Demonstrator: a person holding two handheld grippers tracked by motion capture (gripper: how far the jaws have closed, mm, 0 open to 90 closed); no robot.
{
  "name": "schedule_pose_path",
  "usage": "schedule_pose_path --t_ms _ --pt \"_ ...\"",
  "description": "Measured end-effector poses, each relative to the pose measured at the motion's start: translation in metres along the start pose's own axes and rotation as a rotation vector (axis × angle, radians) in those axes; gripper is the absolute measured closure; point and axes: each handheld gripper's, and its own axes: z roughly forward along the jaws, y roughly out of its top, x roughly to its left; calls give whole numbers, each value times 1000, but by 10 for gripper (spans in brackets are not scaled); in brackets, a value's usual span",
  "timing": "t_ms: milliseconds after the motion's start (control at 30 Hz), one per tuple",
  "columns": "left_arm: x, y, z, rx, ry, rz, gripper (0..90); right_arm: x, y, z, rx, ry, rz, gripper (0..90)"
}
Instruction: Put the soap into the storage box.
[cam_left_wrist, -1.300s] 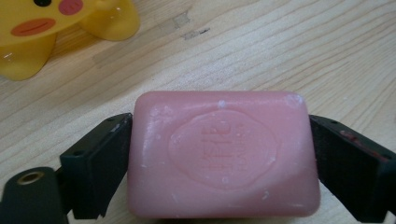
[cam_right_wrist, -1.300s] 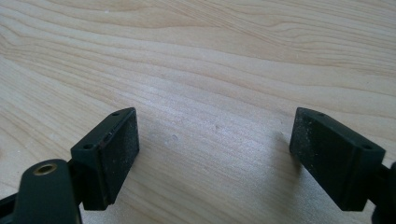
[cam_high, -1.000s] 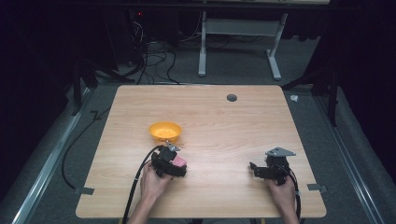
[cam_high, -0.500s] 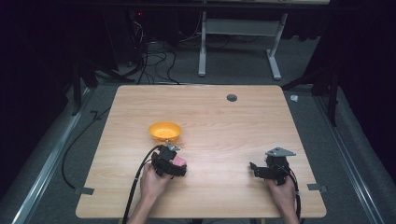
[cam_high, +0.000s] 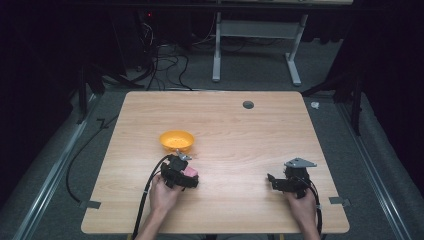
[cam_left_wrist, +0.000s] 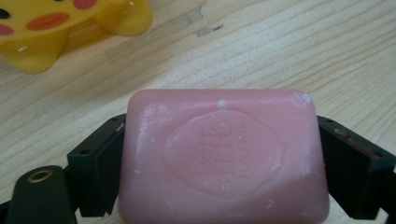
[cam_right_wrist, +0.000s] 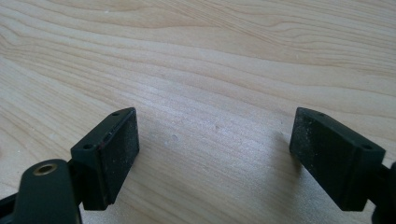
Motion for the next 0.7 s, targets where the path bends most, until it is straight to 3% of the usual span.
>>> schedule_pose_path --t_ms 467,700 --pt "-1 -2 -14 -20 16 9 136 0 0 0 0 0 -1 164" --pt "1 -2 -22 -35 3 -9 136 0 0 0 0 1 -1 164"
